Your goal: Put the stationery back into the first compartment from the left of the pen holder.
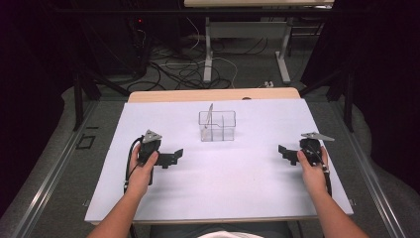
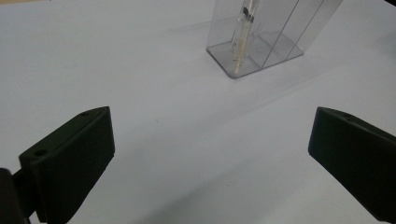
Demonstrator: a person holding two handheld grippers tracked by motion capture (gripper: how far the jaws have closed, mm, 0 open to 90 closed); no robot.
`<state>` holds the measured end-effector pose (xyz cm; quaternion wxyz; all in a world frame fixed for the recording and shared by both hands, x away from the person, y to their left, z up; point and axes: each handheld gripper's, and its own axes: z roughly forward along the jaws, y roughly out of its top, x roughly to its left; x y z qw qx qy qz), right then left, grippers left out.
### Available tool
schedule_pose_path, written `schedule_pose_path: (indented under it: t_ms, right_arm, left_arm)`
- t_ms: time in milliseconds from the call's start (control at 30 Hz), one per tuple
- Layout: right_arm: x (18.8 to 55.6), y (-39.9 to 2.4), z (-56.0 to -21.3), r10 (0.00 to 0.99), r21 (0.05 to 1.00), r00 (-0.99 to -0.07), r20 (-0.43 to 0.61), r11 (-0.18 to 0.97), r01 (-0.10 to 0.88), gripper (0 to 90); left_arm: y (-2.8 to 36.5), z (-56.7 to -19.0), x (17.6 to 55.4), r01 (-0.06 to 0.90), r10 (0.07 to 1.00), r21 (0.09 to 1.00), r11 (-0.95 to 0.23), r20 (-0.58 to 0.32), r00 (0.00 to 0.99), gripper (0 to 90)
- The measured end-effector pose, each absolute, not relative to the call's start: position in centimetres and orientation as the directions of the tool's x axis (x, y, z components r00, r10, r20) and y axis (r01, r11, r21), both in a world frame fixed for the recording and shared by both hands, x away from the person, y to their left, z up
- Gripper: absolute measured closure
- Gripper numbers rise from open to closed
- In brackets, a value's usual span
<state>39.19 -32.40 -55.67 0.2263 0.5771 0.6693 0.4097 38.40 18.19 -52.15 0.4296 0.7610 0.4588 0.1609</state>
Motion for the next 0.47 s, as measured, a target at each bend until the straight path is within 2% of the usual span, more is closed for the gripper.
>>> schedule_pose_path:
  t_ms: [467]
  right_arm:
    - [39.29, -32.94, -55.97, 0.960, 0.800, -0.201, 0.196, -0.038, 0.599, 5.5]
  left_arm:
    - [18.27, -52.18, 38.42, 0.561, 0.838, 0.800, -0.210, -0.147, 0.525, 0.4]
